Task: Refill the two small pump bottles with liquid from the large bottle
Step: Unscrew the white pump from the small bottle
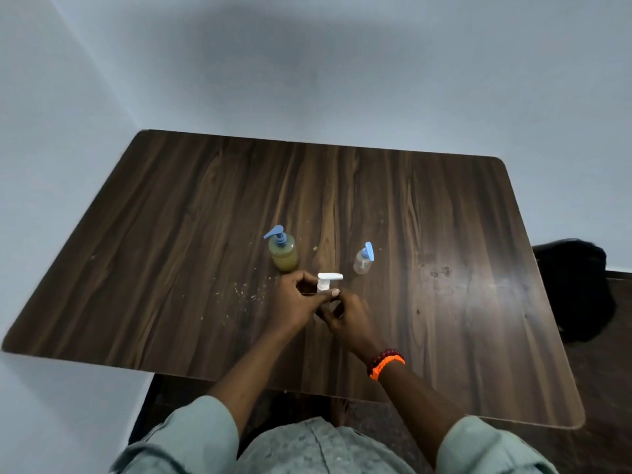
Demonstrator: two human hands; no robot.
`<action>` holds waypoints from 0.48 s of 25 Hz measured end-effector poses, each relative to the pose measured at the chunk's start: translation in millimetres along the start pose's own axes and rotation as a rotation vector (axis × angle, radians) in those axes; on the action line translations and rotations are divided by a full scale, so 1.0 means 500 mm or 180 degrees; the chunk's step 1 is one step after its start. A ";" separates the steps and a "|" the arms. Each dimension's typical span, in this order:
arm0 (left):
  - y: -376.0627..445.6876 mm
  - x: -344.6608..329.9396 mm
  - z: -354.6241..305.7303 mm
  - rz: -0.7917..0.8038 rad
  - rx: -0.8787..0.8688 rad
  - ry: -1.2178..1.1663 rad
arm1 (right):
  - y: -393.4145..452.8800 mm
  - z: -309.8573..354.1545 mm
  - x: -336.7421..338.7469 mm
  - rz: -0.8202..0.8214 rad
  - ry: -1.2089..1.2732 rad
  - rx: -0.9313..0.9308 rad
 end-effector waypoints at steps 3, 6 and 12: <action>-0.003 0.030 0.008 -0.0358 0.0148 0.0023 | -0.006 0.013 -0.021 -0.0023 -0.0032 -0.0117; 0.003 0.026 0.014 0.0249 0.0289 -0.0540 | -0.008 0.021 -0.036 0.0018 0.0039 -0.0055; 0.010 0.051 0.016 0.0475 0.0161 -0.0378 | -0.012 0.000 -0.058 0.0288 0.0026 -0.0108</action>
Point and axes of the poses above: each hand's wrist, its own y-axis towards the middle knuckle, its own x-axis out of the back of the hand, z = x × y, the point moved 9 cm from there along y, towards the middle knuckle, and after that the axes turned 5 degrees about -y, right-handed, at the moved point
